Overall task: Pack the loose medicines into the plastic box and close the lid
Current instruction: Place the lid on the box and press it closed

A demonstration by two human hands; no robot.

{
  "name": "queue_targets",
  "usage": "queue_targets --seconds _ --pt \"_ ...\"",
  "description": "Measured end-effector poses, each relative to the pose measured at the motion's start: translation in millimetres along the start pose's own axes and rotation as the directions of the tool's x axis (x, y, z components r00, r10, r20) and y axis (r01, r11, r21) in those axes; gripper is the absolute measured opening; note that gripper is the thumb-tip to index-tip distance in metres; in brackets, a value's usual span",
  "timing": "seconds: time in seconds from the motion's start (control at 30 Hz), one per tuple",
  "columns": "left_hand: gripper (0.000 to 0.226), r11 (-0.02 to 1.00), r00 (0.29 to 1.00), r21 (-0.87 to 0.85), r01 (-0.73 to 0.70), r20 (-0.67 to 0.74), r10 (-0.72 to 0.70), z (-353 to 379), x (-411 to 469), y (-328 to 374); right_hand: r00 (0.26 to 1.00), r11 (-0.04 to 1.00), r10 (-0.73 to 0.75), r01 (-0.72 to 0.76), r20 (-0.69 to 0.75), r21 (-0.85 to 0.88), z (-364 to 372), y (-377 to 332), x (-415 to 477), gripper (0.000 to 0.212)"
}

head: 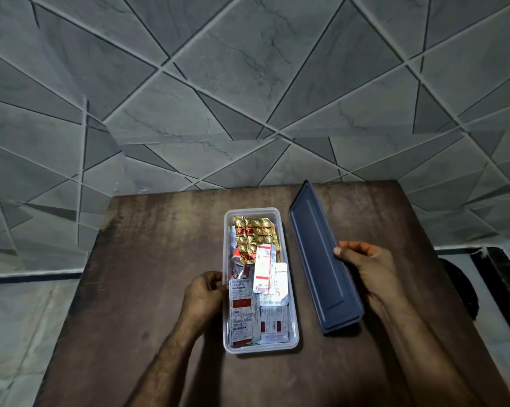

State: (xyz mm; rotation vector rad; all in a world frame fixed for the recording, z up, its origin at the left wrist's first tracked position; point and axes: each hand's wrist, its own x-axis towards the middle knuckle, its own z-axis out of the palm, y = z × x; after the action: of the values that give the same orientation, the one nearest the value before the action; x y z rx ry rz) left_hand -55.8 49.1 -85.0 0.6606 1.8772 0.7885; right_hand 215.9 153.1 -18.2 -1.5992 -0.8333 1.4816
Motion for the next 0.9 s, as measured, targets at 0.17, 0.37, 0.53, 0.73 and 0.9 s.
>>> queue_targets --seconds 0.17,0.37,0.53,0.73,0.9 --pt "0.012 0.999 1.000 0.042 -0.027 -0.003 0.027 8 4 5 0.996 0.995 -0.088 0.088 0.004 -0.045 10 2 -5 0.016" --pt "0.011 0.991 0.999 0.122 -0.050 0.007 0.049 9 10 7 0.984 0.966 -0.176 0.178 0.029 -0.187 33 9 -14 0.018" --pt "0.043 0.907 0.942 0.338 -0.250 -0.132 0.309 8 1 25 0.973 0.916 -0.225 0.226 0.043 -0.332 61 21 -29 0.020" --pt "0.039 0.941 0.942 -0.052 -0.336 -0.028 0.335 30 -2 50 0.947 0.819 -0.308 0.315 0.096 -0.480 94 43 -45 0.017" --pt "0.036 0.929 0.979 -0.347 -0.127 0.109 0.175 46 0 53 0.928 0.686 -0.315 0.367 0.198 -0.628 107 57 -58 0.021"
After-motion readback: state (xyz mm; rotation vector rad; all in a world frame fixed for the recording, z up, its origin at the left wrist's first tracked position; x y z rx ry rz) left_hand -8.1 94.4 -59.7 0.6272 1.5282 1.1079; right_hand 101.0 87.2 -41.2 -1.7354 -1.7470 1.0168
